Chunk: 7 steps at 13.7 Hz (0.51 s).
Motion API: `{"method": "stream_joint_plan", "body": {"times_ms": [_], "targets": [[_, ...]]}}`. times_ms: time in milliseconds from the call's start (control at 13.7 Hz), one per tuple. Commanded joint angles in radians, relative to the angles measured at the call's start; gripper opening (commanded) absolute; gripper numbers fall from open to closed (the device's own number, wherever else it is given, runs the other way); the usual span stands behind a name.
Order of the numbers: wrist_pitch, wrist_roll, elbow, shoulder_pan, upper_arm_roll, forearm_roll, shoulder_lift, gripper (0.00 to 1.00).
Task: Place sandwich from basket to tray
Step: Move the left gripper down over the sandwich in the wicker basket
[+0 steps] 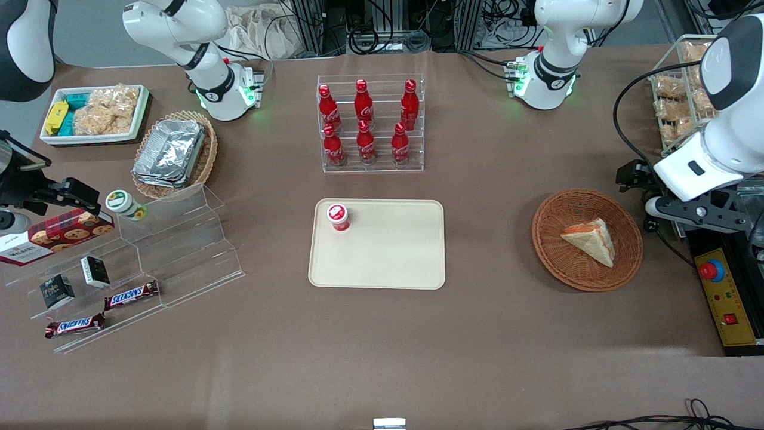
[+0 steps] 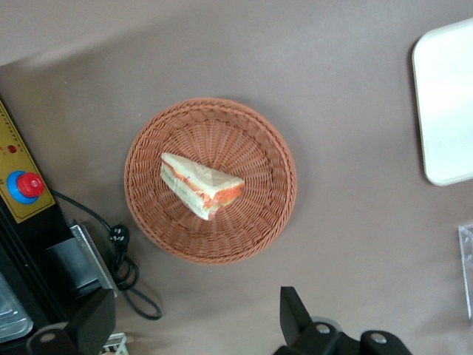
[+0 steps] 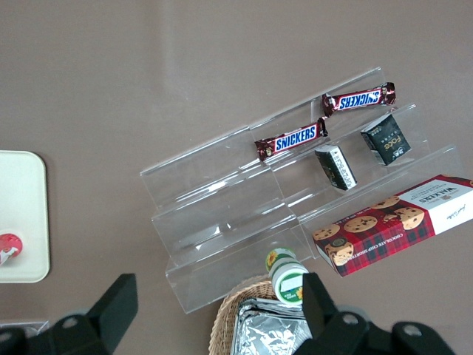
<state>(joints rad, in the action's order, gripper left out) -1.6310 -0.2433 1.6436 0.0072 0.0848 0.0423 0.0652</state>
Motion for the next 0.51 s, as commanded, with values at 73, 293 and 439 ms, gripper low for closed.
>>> {"method": "stream_joint_plan", "body": {"times_ms": [73, 293, 439], "targets": [[0.043, -0.047, -0.054, -0.010, -0.030, 0.005, 0.037, 1.00], [0.039, 0.182, -0.044, -0.010, -0.031, 0.013, 0.064, 1.00], [-0.065, 0.436, 0.051, 0.002, -0.031, 0.016, 0.041, 1.00]]}}
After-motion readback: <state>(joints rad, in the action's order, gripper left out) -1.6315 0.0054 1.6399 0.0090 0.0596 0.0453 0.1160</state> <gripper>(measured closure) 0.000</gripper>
